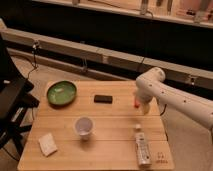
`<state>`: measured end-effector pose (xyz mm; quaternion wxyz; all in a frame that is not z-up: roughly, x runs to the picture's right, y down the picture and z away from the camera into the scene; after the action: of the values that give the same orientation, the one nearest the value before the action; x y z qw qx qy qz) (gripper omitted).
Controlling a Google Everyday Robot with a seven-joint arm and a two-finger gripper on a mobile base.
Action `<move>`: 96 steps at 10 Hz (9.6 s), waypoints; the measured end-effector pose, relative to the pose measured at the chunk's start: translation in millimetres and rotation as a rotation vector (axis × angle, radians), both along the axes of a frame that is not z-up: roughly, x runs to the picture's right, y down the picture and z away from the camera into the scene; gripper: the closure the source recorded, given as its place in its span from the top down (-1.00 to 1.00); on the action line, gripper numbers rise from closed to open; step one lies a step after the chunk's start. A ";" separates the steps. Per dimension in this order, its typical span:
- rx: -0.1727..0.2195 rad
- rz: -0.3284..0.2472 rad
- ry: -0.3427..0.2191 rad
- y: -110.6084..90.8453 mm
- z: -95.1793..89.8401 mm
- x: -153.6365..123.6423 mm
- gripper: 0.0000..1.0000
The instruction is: Place the pepper in the ceramic bowl
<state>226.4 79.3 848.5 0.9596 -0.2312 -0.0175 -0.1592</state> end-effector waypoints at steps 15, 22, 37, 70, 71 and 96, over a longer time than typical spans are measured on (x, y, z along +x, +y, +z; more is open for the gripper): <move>-0.073 -0.175 -0.046 -24.0 94.8 14.3 0.60; -0.176 -0.169 -0.054 8.9 113.2 19.7 -0.04; -0.157 -0.193 -0.057 -8.9 90.7 16.5 -1.00; -0.031 -0.544 -0.202 -111.8 21.8 -155.2 -1.00; -0.031 -0.559 -0.210 -114.4 21.2 -168.4 -1.00; 0.077 -0.720 -0.389 -137.3 22.6 -306.5 -1.00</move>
<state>-80.1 -58.0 871.1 0.8293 -0.1522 -0.1106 -0.5262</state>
